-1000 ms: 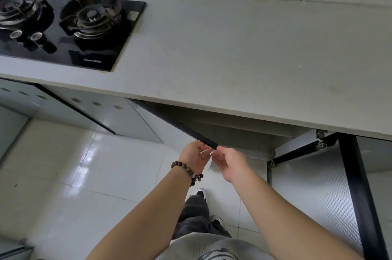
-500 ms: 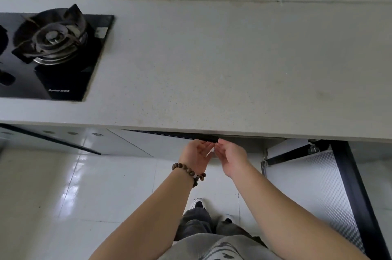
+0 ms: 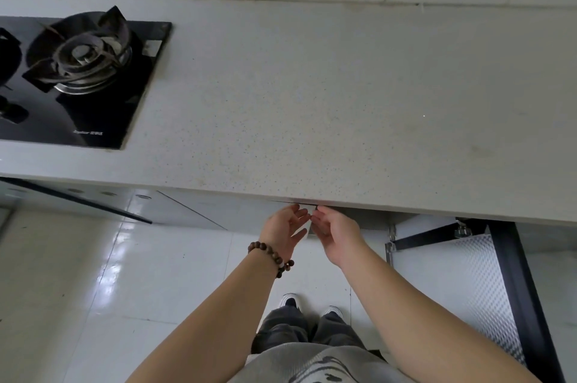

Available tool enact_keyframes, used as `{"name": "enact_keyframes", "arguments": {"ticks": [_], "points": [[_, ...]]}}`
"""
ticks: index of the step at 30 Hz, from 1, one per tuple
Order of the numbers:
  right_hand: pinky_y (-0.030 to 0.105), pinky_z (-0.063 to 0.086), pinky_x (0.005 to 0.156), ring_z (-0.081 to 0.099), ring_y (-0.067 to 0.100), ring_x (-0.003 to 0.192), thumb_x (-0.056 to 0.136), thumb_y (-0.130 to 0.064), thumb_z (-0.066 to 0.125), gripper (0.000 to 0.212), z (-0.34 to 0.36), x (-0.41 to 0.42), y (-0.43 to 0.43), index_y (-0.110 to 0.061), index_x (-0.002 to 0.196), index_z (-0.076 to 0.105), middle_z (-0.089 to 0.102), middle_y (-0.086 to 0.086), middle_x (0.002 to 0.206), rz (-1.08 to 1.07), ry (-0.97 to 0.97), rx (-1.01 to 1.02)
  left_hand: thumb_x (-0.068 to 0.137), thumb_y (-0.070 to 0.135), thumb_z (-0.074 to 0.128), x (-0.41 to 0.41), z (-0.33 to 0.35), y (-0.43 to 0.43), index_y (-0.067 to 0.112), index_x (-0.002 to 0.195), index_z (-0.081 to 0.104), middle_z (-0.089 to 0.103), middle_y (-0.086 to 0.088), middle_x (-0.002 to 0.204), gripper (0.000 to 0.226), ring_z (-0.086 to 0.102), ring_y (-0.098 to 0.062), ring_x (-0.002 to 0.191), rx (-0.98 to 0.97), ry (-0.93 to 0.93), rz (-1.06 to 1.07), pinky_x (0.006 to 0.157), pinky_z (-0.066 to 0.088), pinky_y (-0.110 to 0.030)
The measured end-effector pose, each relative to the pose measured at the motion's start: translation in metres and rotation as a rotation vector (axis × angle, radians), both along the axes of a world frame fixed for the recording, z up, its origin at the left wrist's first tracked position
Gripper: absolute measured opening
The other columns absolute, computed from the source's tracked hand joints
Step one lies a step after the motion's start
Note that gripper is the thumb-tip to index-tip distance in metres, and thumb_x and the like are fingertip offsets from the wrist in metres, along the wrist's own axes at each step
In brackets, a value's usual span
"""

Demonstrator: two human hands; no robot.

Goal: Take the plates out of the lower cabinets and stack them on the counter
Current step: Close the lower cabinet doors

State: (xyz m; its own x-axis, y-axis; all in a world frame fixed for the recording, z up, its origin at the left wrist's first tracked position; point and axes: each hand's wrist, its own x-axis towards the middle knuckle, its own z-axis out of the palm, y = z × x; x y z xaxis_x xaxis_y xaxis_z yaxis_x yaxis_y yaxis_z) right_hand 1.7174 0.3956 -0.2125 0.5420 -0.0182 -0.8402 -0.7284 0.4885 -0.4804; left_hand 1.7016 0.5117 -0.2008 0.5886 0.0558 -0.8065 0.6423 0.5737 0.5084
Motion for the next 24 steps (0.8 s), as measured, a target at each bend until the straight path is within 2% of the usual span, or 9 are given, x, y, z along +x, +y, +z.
{"name": "enact_keyframes", "arguments": {"ticks": [3,5,8,11,15,17,21,24], "points": [[0.031,0.052,0.089,0.065,0.025,0.103,0.092,-0.001,0.051,0.028,-0.002,-0.006,-0.010,-0.006,0.117,0.063,0.068,0.014,0.107,0.117,-0.042,-0.125,0.090,0.003,0.041,-0.004,-0.001,-0.008,0.008,0.112,0.062,0.068,-0.010,0.110,0.030,0.064,-0.024,0.107,0.127,-0.014,-0.151,0.097,0.049,-0.040],[0.036,0.051,0.095,0.064,0.026,0.103,0.091,-0.006,0.052,0.028,-0.003,-0.014,-0.024,-0.010,0.115,0.066,0.069,0.012,0.107,0.198,-0.063,-0.255,0.087,0.002,0.041,-0.006,-0.001,-0.019,0.013,0.108,0.065,0.070,-0.007,0.106,0.033,0.065,-0.022,0.104,0.188,-0.027,-0.271,0.096,0.049,-0.039],[0.044,0.050,0.099,0.064,0.028,0.103,0.091,-0.012,0.050,0.023,-0.002,-0.031,-0.054,-0.023,0.096,0.069,0.069,0.007,0.105,0.234,-0.086,-0.412,0.088,0.004,0.041,-0.009,-0.001,-0.046,0.016,0.109,0.065,0.070,-0.004,0.105,0.034,0.064,-0.017,0.097,0.275,-0.071,-0.456,0.097,0.049,-0.039],[0.046,0.050,0.097,0.065,0.027,0.100,0.089,-0.013,0.052,0.020,0.002,-0.051,-0.091,-0.025,0.085,0.067,0.069,0.004,0.096,0.159,-0.049,-0.534,0.088,0.008,0.043,-0.012,0.004,-0.079,0.023,0.100,0.065,0.067,-0.002,0.107,0.029,0.062,-0.015,0.100,0.335,-0.147,-0.642,0.094,0.050,-0.037],[0.036,0.053,0.083,0.064,0.023,0.091,0.091,-0.014,0.052,0.021,0.008,-0.087,-0.143,-0.015,0.101,0.069,0.069,0.008,0.097,0.043,0.005,-0.647,0.090,0.010,0.046,-0.019,0.009,-0.123,0.016,0.113,0.063,0.065,-0.005,0.108,0.029,0.061,-0.018,0.103,0.352,-0.215,-0.831,0.089,0.051,-0.032],[0.038,0.053,0.091,0.064,0.025,0.096,0.090,-0.011,0.050,0.021,0.013,-0.108,-0.168,-0.014,0.100,0.069,0.069,0.009,0.102,-0.026,0.019,-0.685,0.091,0.009,0.045,-0.023,0.012,-0.146,0.014,0.114,0.062,0.065,-0.007,0.107,0.029,0.061,-0.020,0.104,0.352,-0.235,-0.896,0.088,0.051,-0.032],[0.044,0.048,0.101,0.063,0.027,0.105,0.090,-0.008,0.050,0.024,0.023,-0.148,-0.212,-0.009,0.105,0.069,0.068,0.010,0.105,-0.181,0.051,-0.700,0.091,0.009,0.044,-0.041,0.020,-0.196,0.017,0.100,0.064,0.066,-0.006,0.104,0.023,0.062,-0.019,0.099,0.339,-0.253,-0.957,0.086,0.053,-0.031],[0.046,0.047,0.101,0.063,0.029,0.105,0.091,-0.010,0.054,0.022,0.026,-0.172,-0.238,-0.007,0.107,0.068,0.067,0.010,0.101,-0.275,0.061,-0.681,0.093,0.012,0.045,-0.064,0.023,-0.228,0.011,0.109,0.064,0.066,-0.006,0.106,0.025,0.062,-0.017,0.097,0.321,-0.264,-0.989,0.081,0.053,-0.028]]}}
